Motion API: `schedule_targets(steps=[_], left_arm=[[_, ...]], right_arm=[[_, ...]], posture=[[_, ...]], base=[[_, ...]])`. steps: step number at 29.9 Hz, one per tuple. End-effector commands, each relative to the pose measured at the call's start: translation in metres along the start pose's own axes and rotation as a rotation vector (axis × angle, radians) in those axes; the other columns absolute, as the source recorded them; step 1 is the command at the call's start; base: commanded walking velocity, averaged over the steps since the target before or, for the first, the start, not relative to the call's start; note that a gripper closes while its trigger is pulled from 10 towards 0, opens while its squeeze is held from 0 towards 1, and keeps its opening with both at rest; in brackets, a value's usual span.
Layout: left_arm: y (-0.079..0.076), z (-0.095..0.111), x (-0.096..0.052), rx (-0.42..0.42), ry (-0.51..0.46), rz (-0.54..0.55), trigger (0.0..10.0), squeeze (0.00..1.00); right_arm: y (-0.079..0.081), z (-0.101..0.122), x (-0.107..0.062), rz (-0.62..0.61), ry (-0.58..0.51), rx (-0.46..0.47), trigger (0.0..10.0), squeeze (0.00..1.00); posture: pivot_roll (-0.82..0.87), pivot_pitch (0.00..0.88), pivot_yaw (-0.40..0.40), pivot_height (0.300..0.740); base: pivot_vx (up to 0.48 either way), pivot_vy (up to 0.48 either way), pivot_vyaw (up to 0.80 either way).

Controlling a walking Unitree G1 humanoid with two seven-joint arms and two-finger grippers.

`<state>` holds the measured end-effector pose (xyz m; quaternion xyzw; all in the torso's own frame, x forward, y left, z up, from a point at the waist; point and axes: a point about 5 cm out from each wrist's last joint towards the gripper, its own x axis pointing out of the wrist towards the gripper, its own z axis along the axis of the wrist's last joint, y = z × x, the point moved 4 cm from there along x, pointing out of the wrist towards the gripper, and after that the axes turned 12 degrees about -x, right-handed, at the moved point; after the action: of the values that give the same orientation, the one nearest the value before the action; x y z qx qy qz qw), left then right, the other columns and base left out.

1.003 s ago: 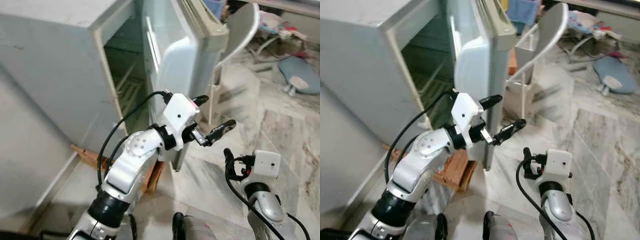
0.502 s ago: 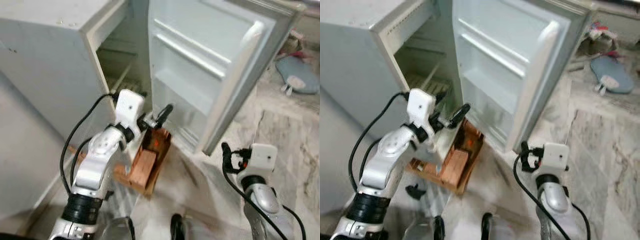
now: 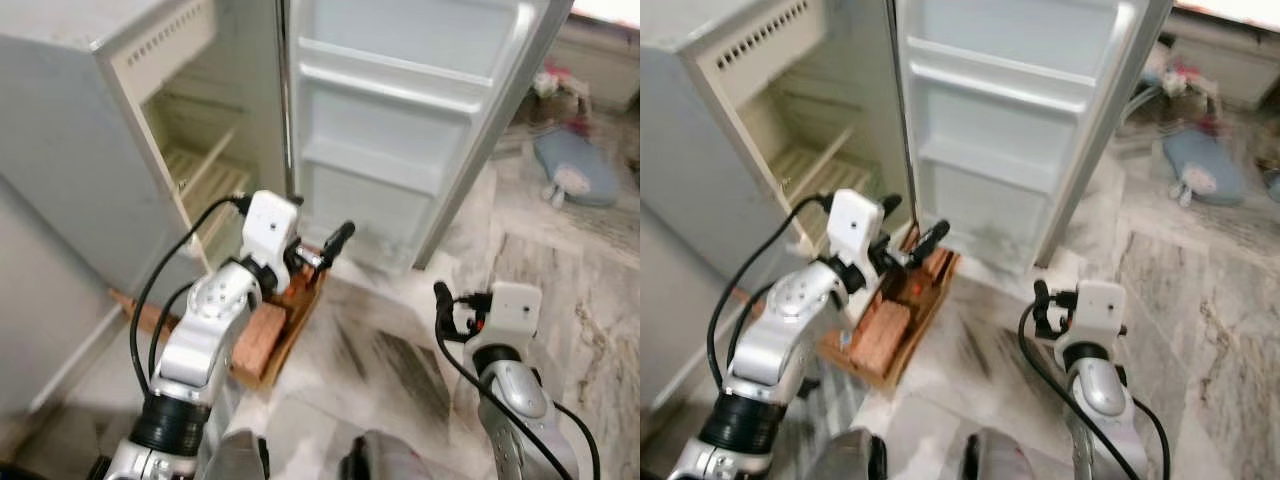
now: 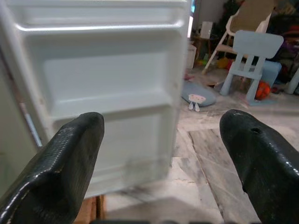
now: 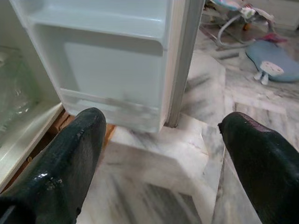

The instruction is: Restocking fridge

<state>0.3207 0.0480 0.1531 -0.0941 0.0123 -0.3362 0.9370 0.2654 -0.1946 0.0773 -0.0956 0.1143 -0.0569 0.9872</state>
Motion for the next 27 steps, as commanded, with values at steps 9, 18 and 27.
schedule_targets(steps=[9,18,27], left_arm=[[0.009,-0.009,-0.013,0.102,0.087,0.037,10.0,0.00],[0.036,-0.017,-0.022,0.030,0.081,0.179,10.0,0.00],[0.031,-0.030,-0.016,-0.024,0.085,0.179,10.0,0.00]], right_arm=[[-0.002,0.013,0.020,-0.042,-0.041,0.012,10.0,0.00],[0.012,0.041,0.029,-0.023,-0.132,-0.003,10.0,0.00],[0.016,0.044,0.039,-0.039,-0.158,0.007,10.0,0.00]], posture=[[0.12,0.122,0.016,0.740],[0.07,0.135,0.022,0.740],[0.05,0.108,0.039,0.740]], base=[[0.270,-0.350,0.00],[0.421,-0.127,-0.66],[0.480,0.000,-0.80]])
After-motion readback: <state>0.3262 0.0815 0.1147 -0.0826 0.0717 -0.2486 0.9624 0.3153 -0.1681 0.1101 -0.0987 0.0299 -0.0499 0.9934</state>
